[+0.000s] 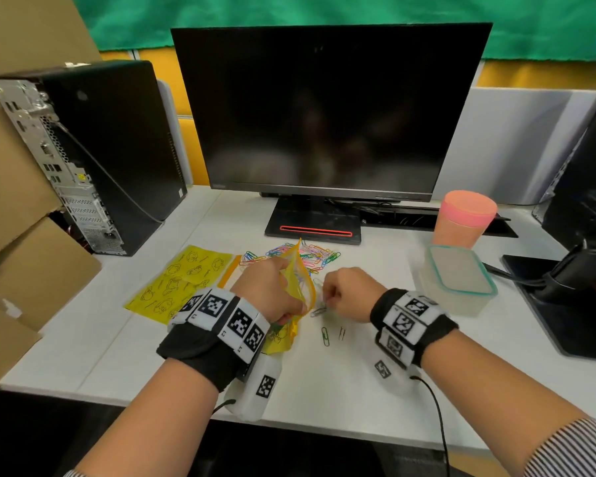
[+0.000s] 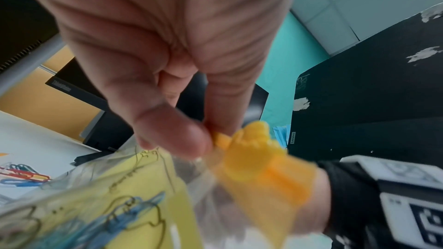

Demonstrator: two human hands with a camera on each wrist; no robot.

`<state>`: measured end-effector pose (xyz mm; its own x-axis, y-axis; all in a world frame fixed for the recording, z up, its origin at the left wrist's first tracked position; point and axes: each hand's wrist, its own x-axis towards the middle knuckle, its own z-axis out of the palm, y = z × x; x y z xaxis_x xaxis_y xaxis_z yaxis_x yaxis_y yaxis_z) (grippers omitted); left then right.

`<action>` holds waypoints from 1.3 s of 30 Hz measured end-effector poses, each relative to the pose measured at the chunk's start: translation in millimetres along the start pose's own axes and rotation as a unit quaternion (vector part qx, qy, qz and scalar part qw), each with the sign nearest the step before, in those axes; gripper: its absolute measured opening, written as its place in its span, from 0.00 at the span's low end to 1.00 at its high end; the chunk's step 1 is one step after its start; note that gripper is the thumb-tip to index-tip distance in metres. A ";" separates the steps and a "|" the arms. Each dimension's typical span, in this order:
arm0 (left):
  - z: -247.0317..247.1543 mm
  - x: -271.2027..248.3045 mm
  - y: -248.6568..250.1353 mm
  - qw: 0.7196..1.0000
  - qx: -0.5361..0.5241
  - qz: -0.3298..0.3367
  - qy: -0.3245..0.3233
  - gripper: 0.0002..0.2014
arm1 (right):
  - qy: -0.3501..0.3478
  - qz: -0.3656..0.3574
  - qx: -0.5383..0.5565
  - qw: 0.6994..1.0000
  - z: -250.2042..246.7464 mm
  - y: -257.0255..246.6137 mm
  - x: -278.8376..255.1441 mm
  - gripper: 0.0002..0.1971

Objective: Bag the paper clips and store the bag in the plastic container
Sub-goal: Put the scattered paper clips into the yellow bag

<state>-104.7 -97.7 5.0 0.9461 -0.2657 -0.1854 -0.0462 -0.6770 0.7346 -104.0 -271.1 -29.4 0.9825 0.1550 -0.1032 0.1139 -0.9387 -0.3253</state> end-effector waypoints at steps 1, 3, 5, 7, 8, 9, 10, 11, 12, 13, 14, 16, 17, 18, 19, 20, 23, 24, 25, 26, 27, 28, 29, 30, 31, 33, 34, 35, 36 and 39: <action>1.6 -0.3 0.2 1.000 -0.004 0.000 -0.003 0.42 | 0.028 0.005 0.052 0.998 -8.8 2.9 -3.1 0.06; 4.2 -0.5 1.2 1.000 -0.003 0.004 -0.008 0.43 | 0.067 0.012 0.193 0.979 -27.3 3.5 -9.9 0.11; 5.7 -1.1 2.7 1.000 -0.006 0.005 -0.014 0.42 | 0.070 -0.011 0.357 0.932 -43.3 -2.5 -17.3 0.13; 6.3 -1.5 3.9 1.000 -0.002 0.012 -0.014 0.39 | 0.041 -0.046 0.479 0.876 -53.0 -12.3 -21.4 0.11; 6.3 -1.7 4.6 1.000 0.004 0.016 -0.012 0.36 | 0.019 -0.054 0.513 0.857 -54.7 -18.2 -22.3 0.09; 6.0 -2.4 5.4 1.000 0.009 0.021 -0.010 0.35 | -0.001 -0.053 0.526 0.849 -53.7 -23.7 -22.0 0.09; 6.1 -2.7 5.8 1.000 0.009 0.024 -0.009 0.36 | -0.015 -0.044 0.519 0.854 -49.9 -28.2 -20.6 0.08; 6.0 -2.9 6.3 1.000 0.006 0.025 -0.009 0.37 | -0.022 -0.030 0.485 0.873 -45.1 -32.0 -18.3 0.08; 6.0 -2.9 6.2 1.000 0.002 0.023 -0.008 0.39 | -0.021 -0.012 0.429 0.903 -39.5 -34.5 -15.5 0.07; 5.6 -3.2 6.1 1.000 0.000 0.023 -0.007 0.41 | -0.012 0.007 0.355 0.935 -34.8 -36.2 -12.6 0.06; 5.2 -3.4 5.7 1.000 0.000 0.022 -0.006 0.42 | 0.003 0.022 0.278 0.960 -30.9 -37.5 -9.5 0.05; 4.6 -4.3 5.4 0.999 0.013 0.029 -0.009 0.42 | 0.030 0.036 0.148 0.988 -26.0 -41.5 -4.3 0.03; 4.6 -4.6 5.5 0.999 0.023 0.032 -0.009 0.41 | 0.037 0.046 0.099 0.993 -25.1 -44.2 -1.7 0.04; 5.0 -4.3 5.5 0.999 0.029 0.034 -0.008 0.40 | 0.039 0.060 0.062 0.995 -23.7 -46.6 2.0 0.06; 5.4 -4.2 5.8 0.999 0.033 0.035 -0.006 0.40 | 0.040 0.075 0.037 0.996 -23.2 -48.6 5.1 0.09; 5.8 -3.9 6.2 0.999 0.038 0.036 -0.006 0.39 | 0.038 0.088 0.021 0.995 -22.9 -50.3 8.5 0.10; 5.5 -4.6 8.2 0.998 0.051 0.037 -0.004 0.37 | 0.022 0.109 0.065 0.992 -24.5 -51.2 14.2 0.09; 4.8 -4.5 8.1 0.998 0.047 0.035 -0.003 0.37 | 0.016 0.118 0.136 0.984 -25.8 -49.3 14.6 0.07; 3.5 -4.3 7.6 0.999 0.041 0.032 -0.003 0.36 | 0.015 0.127 0.221 0.967 -27.6 -47.1 13.5 0.05; 1.4 -4.2 6.6 0.999 0.032 0.028 -0.002 0.35 | 0.028 0.135 0.302 0.943 -29.2 -43.1 12.2 0.06; -1.5 -4.5 5.6 0.999 0.025 0.025 0.002 0.35 | 0.054 0.138 0.351 0.925 -30.8 -37.1 10.1 0.09; -5.5 -4.9 4.4 0.999 0.022 0.023 0.007 0.34 | 0.083 0.141 0.363 0.917 -30.8 -28.3 8.9 0.10; -10.1 -5.4 2.6 0.999 0.024 0.021 0.012 0.34 | 0.101 0.148 0.354 0.918 -30.0 -18.3 7.2 0.11; -14.8 -5.9 0.6 0.999 0.025 0.019 0.019 0.33 | 0.108 0.157 0.323 0.927 -27.9 -8.2 7.2 0.10; -19.6 -6.3 -1.6 0.999 0.024 0.015 0.024 0.32 | 0.103 0.168 0.283 0.939 -26.0 1.8 7.3 0.07; -28.1 -7.9 -6.4 0.999 0.014 0.006 0.029 0.32 | 0.077 0.181 0.166 0.966 -21.5 22.3 14.3 0.09; -31.7 -8.8 -8.9 1.000 0.003 0.004 0.028 0.32 | 0.065 0.186 0.105 0.975 -20.8 30.7 20.5 0.14; -35.2 -8.9 -11.2 1.000 -0.007 0.003 0.027 0.31 | 0.060 0.186 0.059 0.979 -22.8 35.3 26.9 0.18; -37.3 -10.3 -13.7 1.000 -0.015 0.005 0.026 0.31 | 0.058 0.185 0.024 0.981 -25.0 37.4 31.1 0.20; -44.2 -12.5 -19.6 0.999 -0.036 0.011 0.024 0.30 | 0.042 0.180 -0.037 0.982 -33.4 37.9 49.4 0.21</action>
<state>-101.4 -50.7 21.7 0.9593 -0.2458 -0.1387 -0.0457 -0.6203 0.7831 -46.2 -309.3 -15.5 0.9697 -0.2133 -0.1194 -0.2348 -0.9487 -0.2119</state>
